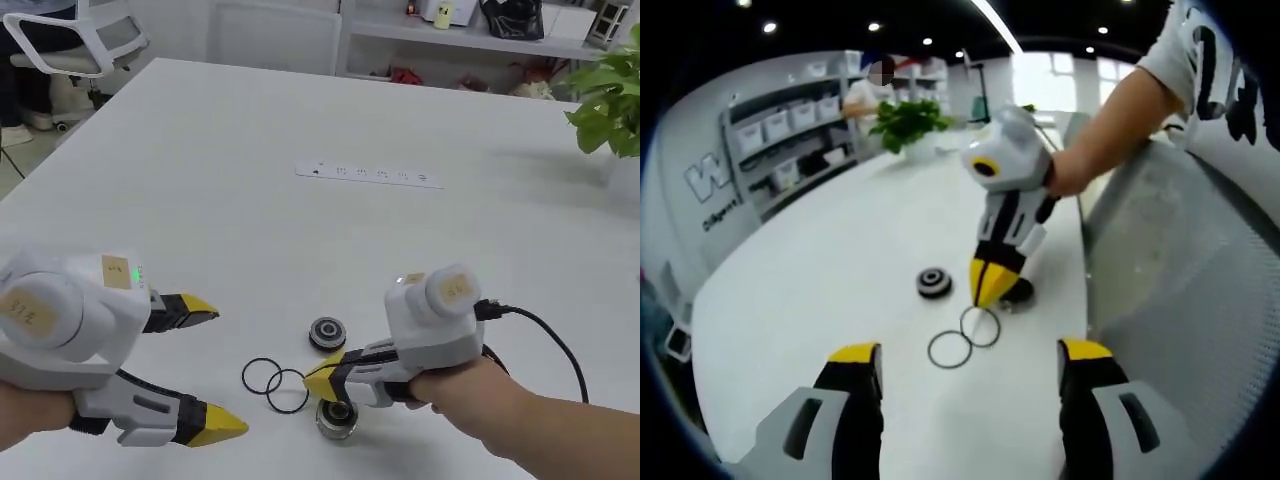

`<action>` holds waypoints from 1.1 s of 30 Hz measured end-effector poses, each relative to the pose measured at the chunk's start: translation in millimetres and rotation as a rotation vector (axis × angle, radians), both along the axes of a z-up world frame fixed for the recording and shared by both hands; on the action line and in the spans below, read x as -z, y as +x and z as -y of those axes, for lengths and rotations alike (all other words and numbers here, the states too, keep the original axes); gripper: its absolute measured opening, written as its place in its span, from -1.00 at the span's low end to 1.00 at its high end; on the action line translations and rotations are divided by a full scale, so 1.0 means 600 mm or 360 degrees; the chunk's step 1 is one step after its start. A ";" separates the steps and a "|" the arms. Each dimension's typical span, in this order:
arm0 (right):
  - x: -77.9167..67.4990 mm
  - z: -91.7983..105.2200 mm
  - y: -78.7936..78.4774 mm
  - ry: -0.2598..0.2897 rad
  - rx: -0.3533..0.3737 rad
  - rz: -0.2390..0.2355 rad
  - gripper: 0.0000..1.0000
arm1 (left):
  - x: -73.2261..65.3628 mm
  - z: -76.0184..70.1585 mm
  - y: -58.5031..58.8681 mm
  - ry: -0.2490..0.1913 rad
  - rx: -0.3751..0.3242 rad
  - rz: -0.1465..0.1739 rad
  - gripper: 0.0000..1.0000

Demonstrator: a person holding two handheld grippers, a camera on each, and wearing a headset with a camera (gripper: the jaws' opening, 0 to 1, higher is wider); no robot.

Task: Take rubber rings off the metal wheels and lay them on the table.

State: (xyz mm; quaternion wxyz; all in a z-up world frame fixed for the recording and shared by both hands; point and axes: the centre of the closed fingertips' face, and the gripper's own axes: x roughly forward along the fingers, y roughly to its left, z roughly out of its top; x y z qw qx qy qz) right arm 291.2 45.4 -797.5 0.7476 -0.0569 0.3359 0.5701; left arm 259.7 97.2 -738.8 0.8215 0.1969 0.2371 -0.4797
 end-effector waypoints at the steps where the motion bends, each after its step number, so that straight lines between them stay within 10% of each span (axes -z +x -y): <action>1: 0.000 0.000 0.001 0.0002 0.0005 -0.0001 -1.00 | 0.000 0.000 0.000 0.0000 0.0000 0.0000 0.45; 33: -0.039 0.019 0.022 0.0095 0.0092 0.0049 -0.85 | -0.008 0.003 0.006 0.0007 0.0004 0.0004 0.43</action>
